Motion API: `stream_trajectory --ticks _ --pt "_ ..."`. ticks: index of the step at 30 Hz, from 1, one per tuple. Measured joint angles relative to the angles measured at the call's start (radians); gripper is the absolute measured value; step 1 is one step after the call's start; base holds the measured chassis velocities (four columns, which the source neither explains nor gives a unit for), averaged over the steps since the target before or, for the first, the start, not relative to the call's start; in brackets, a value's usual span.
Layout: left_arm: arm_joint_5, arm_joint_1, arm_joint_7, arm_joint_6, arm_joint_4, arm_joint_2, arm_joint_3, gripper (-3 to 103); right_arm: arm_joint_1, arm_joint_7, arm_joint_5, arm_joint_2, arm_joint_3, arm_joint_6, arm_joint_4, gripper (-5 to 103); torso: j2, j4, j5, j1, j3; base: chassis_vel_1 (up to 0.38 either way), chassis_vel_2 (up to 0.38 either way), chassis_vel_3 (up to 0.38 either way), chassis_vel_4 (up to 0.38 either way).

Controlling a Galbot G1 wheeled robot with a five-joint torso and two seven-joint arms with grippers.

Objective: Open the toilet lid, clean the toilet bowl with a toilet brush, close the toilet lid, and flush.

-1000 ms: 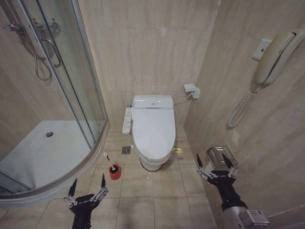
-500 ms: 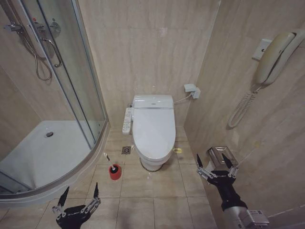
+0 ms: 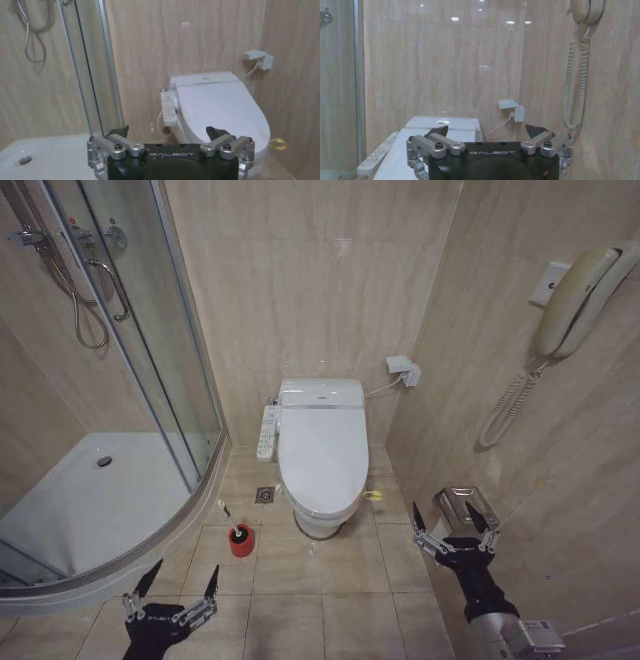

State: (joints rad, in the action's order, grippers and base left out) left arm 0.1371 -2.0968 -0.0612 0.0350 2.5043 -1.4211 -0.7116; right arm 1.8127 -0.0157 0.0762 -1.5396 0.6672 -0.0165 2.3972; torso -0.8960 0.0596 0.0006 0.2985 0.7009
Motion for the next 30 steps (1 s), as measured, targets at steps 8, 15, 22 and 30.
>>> stream_trajectory --ticks 8,15,22,30 --pt "-0.007 0.005 0.001 -0.013 -0.002 -0.012 -0.022 100 0.000 0.000 0.000 0.000 0.000 0.000 0.000 100 0.000 -0.0001 0.0001 0.000 0.000 0.000 0.000 0.000 0.000" --pt "-0.002 0.011 0.015 -0.013 -0.003 -0.018 -0.023 100 0.000 0.000 0.000 0.000 0.000 0.000 0.000 100 0.000 -0.0001 0.0001 0.000 0.000 0.000 0.000 0.000 0.000" --pt "0.007 0.023 0.002 -0.065 -0.003 -0.020 -0.018 99 0.000 0.000 0.000 0.000 0.000 0.000 0.000 100 0.000 -0.0001 0.0001 0.000 0.000 0.000 0.000 0.000 0.000" --pt "0.005 0.035 -0.031 -0.127 -0.004 -0.020 -0.026 99 0.000 0.000 0.000 0.000 0.000 0.000 0.000 100 0.000 -0.0001 0.0001 0.000 0.000 0.000 0.000 0.000 0.000"
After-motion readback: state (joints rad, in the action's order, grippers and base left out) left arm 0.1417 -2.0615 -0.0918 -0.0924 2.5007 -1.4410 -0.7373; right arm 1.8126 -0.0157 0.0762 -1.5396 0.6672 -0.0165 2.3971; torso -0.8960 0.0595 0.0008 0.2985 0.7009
